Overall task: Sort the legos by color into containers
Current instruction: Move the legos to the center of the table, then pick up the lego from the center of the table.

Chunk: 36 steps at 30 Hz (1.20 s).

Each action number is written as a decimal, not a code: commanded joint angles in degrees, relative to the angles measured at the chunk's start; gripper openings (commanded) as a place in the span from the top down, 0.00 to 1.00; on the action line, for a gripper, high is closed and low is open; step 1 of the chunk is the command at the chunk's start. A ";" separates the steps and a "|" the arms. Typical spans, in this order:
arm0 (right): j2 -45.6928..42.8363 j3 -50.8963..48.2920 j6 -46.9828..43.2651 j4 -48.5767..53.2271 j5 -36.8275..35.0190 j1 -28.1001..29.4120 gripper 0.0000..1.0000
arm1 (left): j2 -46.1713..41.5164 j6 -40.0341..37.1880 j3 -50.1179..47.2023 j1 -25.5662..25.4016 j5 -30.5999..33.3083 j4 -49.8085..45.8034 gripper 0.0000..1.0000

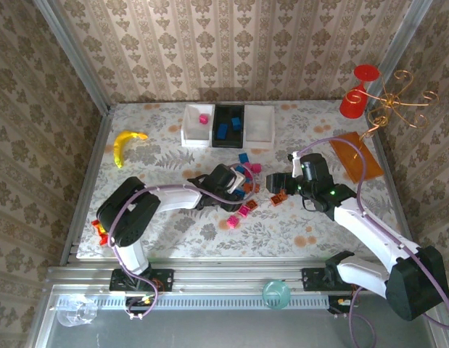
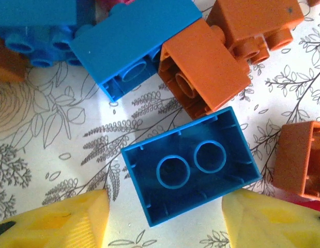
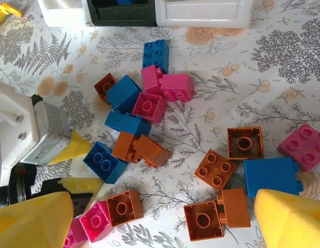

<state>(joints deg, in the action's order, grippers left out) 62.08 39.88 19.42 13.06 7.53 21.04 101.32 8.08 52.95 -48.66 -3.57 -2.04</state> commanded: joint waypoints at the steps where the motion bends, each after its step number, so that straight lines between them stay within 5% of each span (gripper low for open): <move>1: -1.10 -0.59 -0.95 0.84 -1.72 -0.21 0.08 | 0.16 0.20 1.18 0.31 -2.90 1.82 0.35; 16: -1.69 -0.85 -1.30 1.07 -1.78 -0.50 0.08 | 2.57 3.47 4.15 -0.47 -0.18 1.04 0.26; 29: -2.41 -1.38 -1.14 1.04 -1.82 -0.91 0.08 | 5.67 2.92 6.42 -0.53 -1.08 -0.18 0.26; 36: -2.49 -1.29 -1.15 0.98 -1.77 -1.00 0.08 | 4.52 4.35 4.90 0.96 0.32 2.71 0.34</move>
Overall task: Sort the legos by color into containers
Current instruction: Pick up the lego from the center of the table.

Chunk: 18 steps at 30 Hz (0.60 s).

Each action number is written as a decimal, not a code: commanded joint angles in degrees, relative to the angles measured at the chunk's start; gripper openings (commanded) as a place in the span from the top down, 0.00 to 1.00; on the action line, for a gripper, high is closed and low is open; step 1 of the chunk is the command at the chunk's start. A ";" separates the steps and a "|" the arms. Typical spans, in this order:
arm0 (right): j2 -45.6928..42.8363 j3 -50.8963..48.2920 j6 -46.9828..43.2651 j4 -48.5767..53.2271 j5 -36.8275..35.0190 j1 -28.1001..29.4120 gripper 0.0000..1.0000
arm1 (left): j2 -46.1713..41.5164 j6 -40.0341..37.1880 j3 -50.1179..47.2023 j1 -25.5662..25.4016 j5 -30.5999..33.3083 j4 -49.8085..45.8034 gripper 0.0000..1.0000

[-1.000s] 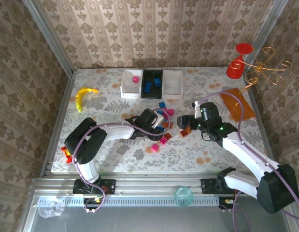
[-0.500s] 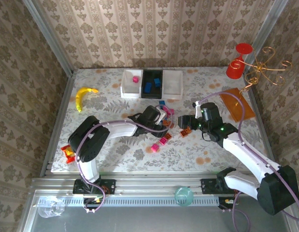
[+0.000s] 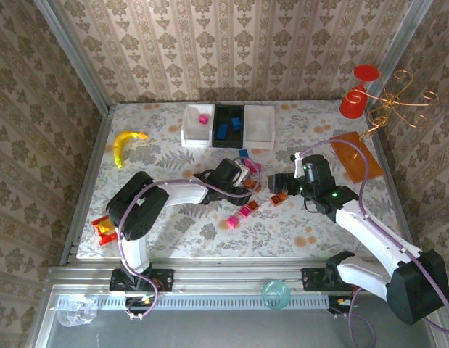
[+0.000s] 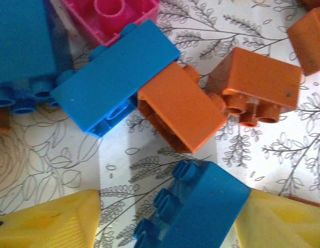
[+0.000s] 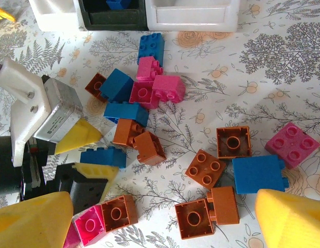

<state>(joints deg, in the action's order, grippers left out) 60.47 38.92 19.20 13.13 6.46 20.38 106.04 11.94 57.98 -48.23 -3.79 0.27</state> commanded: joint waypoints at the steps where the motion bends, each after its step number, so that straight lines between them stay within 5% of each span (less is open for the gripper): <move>1: -0.88 -0.38 -0.94 0.98 -0.66 -0.33 0.08 | 0.10 0.21 0.33 0.50 0.33 -0.13 0.35; 13: -1.10 -0.38 -0.75 0.92 -0.76 -0.43 0.08 | -8.63 1.53 -5.63 3.72 3.61 4.18 0.74; 18: -1.49 0.00 -0.44 0.84 -0.94 -0.43 0.08 | -17.13 2.48 -8.35 8.48 4.89 6.70 0.78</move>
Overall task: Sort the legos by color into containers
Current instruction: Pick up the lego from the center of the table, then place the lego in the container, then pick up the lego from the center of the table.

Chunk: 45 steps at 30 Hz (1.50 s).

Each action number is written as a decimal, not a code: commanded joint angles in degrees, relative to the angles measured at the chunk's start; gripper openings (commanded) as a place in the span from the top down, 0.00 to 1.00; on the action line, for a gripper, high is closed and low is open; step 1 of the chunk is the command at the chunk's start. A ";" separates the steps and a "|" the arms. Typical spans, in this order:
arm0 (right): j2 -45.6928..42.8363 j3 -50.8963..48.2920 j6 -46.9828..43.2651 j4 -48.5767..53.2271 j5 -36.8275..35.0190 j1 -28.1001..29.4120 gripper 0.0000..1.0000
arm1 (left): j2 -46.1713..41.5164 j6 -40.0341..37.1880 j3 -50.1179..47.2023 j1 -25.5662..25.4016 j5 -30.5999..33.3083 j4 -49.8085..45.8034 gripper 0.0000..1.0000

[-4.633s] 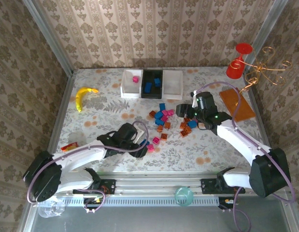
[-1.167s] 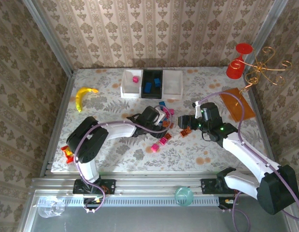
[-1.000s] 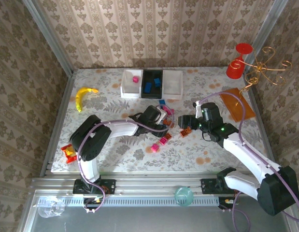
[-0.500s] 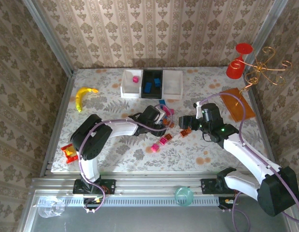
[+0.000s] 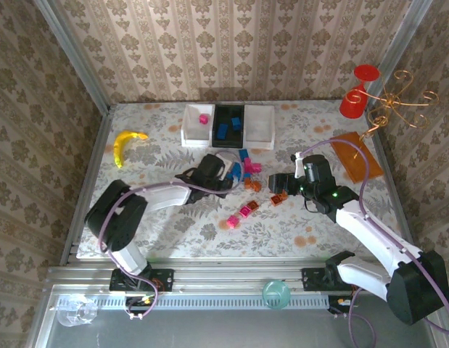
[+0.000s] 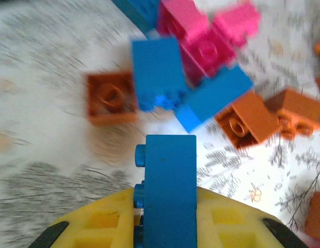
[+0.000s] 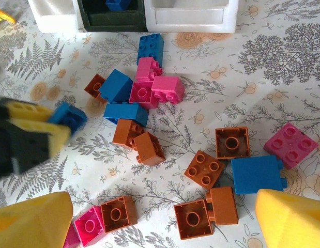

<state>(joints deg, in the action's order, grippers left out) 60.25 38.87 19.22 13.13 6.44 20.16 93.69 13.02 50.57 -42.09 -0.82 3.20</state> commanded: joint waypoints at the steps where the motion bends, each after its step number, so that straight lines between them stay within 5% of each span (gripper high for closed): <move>1: -1.20 -0.02 0.05 0.09 -0.67 -0.20 0.08 | -5.36 1.61 -0.72 3.86 1.31 4.93 0.79; 14: 2.92 1.53 5.12 -7.53 0.71 0.23 0.08 | 21.03 -2.56 34.38 12.42 -1.64 -3.09 0.76; 18: 4.11 2.64 6.26 -5.31 -2.72 0.30 0.08 | 29.64 -2.69 45.88 13.60 -2.08 -7.34 0.70; 22: 5.87 3.75 6.38 -2.08 -5.39 0.92 0.08 | 31.42 -3.15 53.50 13.62 -5.15 -11.45 0.53; 26: 6.34 3.43 5.57 -1.37 -6.04 2.32 0.08 | 23.78 -2.69 48.43 13.56 -7.79 -9.81 0.42; 34: 5.93 3.14 1.87 -0.07 -8.33 2.82 0.08 | -1.73 -2.38 12.44 10.45 -9.13 -1.09 0.33; 39: 7.13 3.73 1.63 -1.28 -7.88 2.79 0.08 | -5.68 -6.56 3.56 6.63 -5.16 -3.99 0.27; 45: 8.13 2.76 2.98 -4.41 -5.08 2.87 0.08 | -0.26 -9.22 3.19 5.04 -5.48 -3.02 0.23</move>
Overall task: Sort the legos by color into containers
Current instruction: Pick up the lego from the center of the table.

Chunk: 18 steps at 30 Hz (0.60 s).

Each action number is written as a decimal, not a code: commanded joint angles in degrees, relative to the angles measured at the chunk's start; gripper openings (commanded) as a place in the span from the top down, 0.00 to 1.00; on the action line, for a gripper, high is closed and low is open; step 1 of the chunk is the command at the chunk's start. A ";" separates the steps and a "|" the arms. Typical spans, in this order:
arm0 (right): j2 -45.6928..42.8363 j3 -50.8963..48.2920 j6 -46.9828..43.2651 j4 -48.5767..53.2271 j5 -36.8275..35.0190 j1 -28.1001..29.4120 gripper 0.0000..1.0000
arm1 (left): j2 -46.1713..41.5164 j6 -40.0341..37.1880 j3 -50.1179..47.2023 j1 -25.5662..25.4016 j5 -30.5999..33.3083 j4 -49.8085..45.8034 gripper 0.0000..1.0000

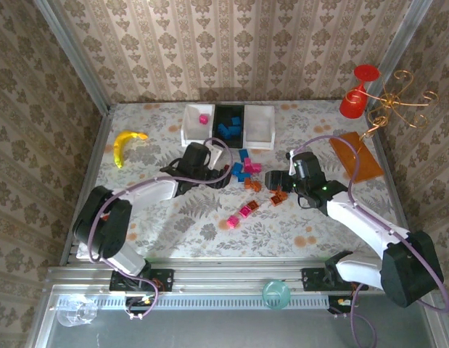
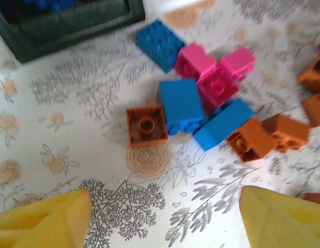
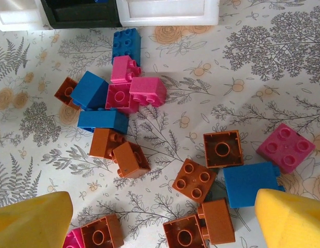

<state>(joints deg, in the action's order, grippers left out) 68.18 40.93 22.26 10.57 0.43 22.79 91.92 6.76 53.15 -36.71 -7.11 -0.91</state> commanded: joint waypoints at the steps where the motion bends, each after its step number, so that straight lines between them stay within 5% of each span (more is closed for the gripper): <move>1: 0.11 0.49 0.21 -2.12 0.98 0.33 0.08 | 2.66 -3.24 0.87 -0.55 0.70 1.90 0.23; 18: -1.34 -0.19 -0.27 -0.75 -0.51 0.33 0.07 | 17.60 -2.90 9.64 -0.46 0.94 4.51 0.38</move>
<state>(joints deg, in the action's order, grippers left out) 68.20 40.93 22.46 9.37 0.60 22.79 108.20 4.84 61.12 -37.15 -6.66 3.05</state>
